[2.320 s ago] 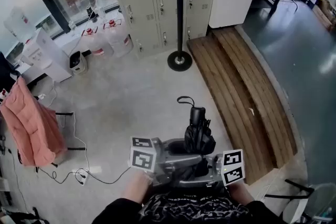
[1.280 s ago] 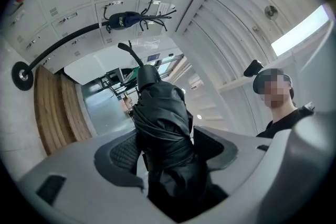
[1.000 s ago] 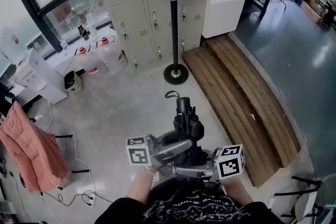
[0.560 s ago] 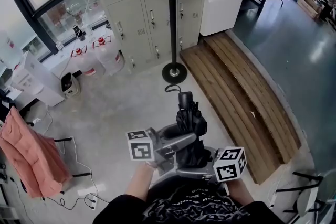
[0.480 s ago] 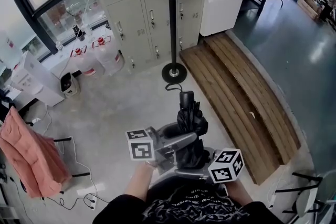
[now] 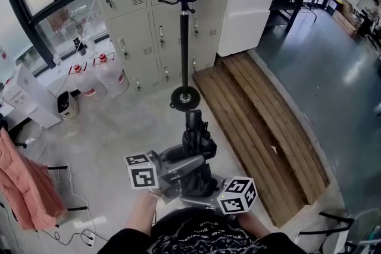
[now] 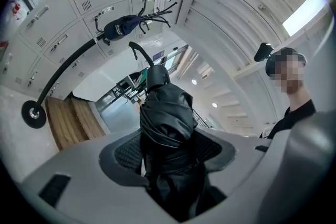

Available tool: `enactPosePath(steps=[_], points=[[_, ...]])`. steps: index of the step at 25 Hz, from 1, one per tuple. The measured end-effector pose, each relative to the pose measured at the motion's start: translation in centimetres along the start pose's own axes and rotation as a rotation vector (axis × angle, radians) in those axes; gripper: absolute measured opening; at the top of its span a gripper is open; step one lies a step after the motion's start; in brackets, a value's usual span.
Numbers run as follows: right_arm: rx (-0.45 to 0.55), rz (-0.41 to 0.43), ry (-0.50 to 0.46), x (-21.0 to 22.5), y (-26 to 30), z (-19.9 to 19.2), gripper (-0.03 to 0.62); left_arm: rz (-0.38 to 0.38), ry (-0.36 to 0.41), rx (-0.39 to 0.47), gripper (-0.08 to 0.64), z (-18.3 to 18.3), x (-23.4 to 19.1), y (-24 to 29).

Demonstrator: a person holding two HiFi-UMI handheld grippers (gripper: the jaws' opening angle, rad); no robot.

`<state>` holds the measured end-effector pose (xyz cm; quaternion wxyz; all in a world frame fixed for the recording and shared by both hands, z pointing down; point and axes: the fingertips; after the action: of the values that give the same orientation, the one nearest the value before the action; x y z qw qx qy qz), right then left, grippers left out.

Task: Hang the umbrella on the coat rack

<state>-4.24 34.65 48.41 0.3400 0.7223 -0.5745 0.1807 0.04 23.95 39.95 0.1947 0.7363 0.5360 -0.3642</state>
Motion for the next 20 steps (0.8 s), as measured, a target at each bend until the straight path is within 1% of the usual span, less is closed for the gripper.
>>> enactPosePath(steps=[7,11,20], points=[[-0.031,0.005,-0.01,4.0,-2.1,3.5,0.347,0.026,0.002,0.033,0.273,3.1,-2.8,4.0],[-0.035,0.003,-0.013,5.7,-3.7,4.9,0.334,0.043,0.008,0.038,0.273,4.1,-3.7,6.3],[-0.039,0.017,-0.01,10.6,-7.4,7.4,0.33,0.096,0.027,0.042,0.273,5.7,-6.4,12.4]])
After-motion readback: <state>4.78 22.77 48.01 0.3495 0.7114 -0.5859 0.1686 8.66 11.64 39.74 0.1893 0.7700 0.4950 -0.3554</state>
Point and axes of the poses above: the fingertips, and each gripper's own axes: y forward along the fingers, x to its right, z out of its top, and after that the axes turned 1 degree about -y, right-handed
